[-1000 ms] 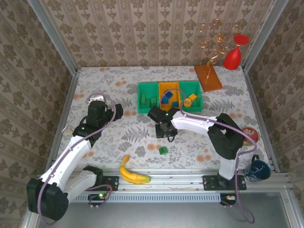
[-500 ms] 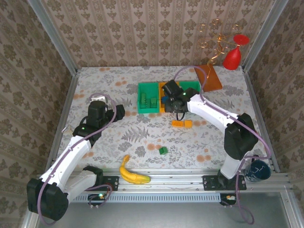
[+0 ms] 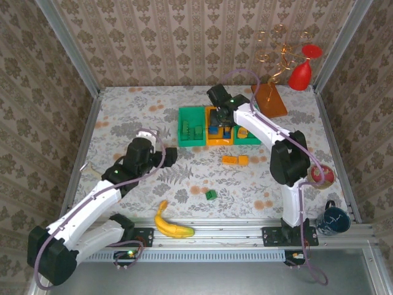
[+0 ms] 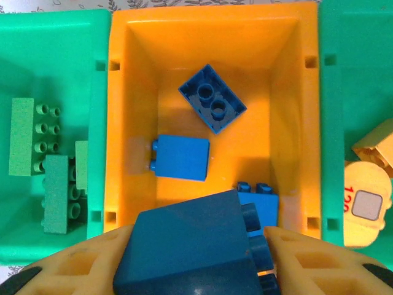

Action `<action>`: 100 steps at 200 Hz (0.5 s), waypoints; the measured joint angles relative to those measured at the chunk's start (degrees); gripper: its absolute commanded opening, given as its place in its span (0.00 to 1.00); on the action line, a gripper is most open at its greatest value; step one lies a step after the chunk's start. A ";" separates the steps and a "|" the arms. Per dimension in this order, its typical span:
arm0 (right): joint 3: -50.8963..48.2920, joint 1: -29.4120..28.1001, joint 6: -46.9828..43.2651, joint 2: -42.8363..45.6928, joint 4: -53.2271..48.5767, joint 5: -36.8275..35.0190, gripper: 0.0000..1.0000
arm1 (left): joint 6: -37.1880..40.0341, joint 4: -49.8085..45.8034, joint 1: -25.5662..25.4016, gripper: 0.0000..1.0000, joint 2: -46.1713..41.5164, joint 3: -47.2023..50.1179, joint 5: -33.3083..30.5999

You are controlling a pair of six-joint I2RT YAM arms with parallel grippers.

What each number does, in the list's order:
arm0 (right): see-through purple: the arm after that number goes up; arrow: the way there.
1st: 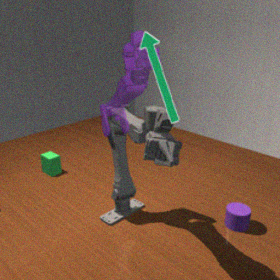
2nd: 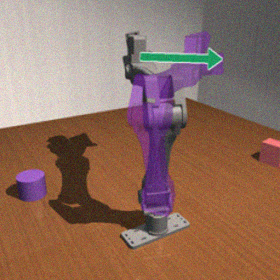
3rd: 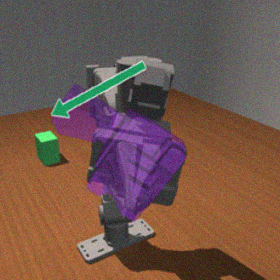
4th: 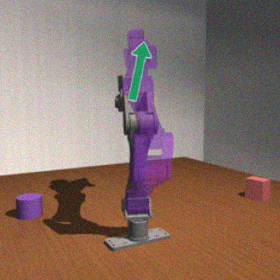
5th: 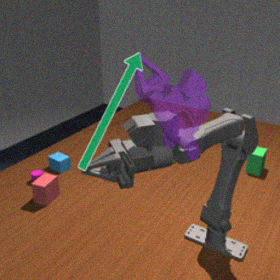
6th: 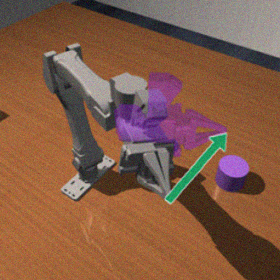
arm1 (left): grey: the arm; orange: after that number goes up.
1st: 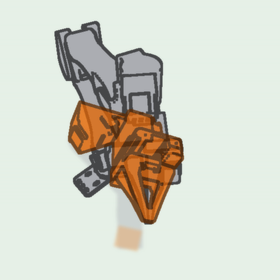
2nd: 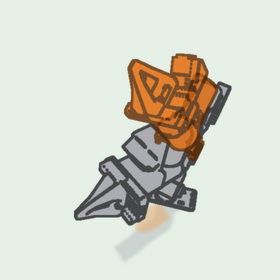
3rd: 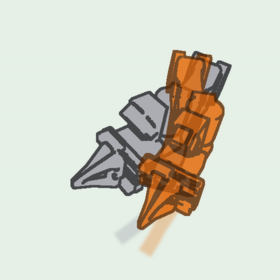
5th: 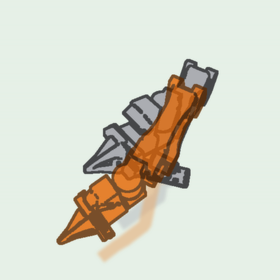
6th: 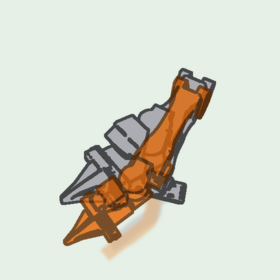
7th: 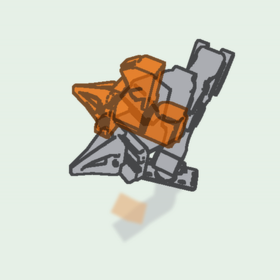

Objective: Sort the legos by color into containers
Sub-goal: Place the lego in the container.

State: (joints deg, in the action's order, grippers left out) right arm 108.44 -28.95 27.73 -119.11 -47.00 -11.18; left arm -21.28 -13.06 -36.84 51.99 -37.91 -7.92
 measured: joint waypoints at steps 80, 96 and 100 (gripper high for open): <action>8.31 0.33 -1.42 -6.10 -3.08 1.16 0.23 | 4.22 3.48 -11.93 1.00 -0.87 3.56 -0.52; 9.86 0.33 -2.10 -7.54 -3.54 1.29 0.23 | 4.66 3.48 -13.27 1.00 -0.96 3.56 -0.92; 10.27 0.37 -2.16 -7.89 -3.69 1.29 0.23 | 4.70 3.48 -13.46 1.00 -0.96 3.56 -0.94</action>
State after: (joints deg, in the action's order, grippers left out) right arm 118.72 -28.58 25.56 -127.00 -50.70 -9.89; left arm -16.58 -9.58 -50.30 51.03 -34.35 -8.86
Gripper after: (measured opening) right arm 0.479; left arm 0.999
